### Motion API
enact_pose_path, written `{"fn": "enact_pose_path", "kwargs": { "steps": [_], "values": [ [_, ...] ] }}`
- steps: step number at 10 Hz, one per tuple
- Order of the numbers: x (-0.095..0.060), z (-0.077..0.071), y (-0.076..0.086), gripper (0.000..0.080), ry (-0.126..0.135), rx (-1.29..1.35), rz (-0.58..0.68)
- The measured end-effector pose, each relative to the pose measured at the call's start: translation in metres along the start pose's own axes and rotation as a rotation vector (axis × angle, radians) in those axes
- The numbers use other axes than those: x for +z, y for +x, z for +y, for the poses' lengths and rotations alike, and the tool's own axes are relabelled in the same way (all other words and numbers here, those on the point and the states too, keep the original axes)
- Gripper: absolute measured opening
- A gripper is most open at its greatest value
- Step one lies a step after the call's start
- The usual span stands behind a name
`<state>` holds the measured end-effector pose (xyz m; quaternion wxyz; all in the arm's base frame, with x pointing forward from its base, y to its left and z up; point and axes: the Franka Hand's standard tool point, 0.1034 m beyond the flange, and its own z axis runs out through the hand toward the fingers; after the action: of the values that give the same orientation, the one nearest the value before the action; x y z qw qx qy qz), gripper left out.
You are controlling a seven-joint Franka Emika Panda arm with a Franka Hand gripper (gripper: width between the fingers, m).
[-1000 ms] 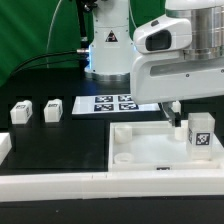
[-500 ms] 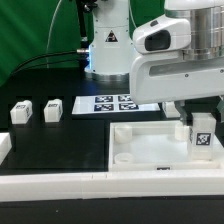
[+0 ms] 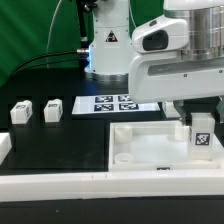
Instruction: Assemble one leg
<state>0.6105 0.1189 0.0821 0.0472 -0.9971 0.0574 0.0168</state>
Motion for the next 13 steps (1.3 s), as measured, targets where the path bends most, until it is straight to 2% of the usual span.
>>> {"fn": "enact_pose_path", "kwargs": {
  "steps": [1, 2, 4, 10, 13],
  "values": [
    [-0.0002, 0.0002, 0.0006, 0.0295, 0.011, 0.157, 0.000],
    [-0.0001, 0.0021, 0.0021, 0.0295, 0.041, 0.308, -0.002],
    [0.0007, 0.0021, 0.0008, 0.0295, 0.065, 0.582, -0.004],
    [0.0015, -0.0041, -0.0005, 0.0295, 0.092, 1.273, -0.039],
    [0.0018, -0.0044, -0.0006, 0.0295, 0.096, 1.283, -0.044]
  ]
}}
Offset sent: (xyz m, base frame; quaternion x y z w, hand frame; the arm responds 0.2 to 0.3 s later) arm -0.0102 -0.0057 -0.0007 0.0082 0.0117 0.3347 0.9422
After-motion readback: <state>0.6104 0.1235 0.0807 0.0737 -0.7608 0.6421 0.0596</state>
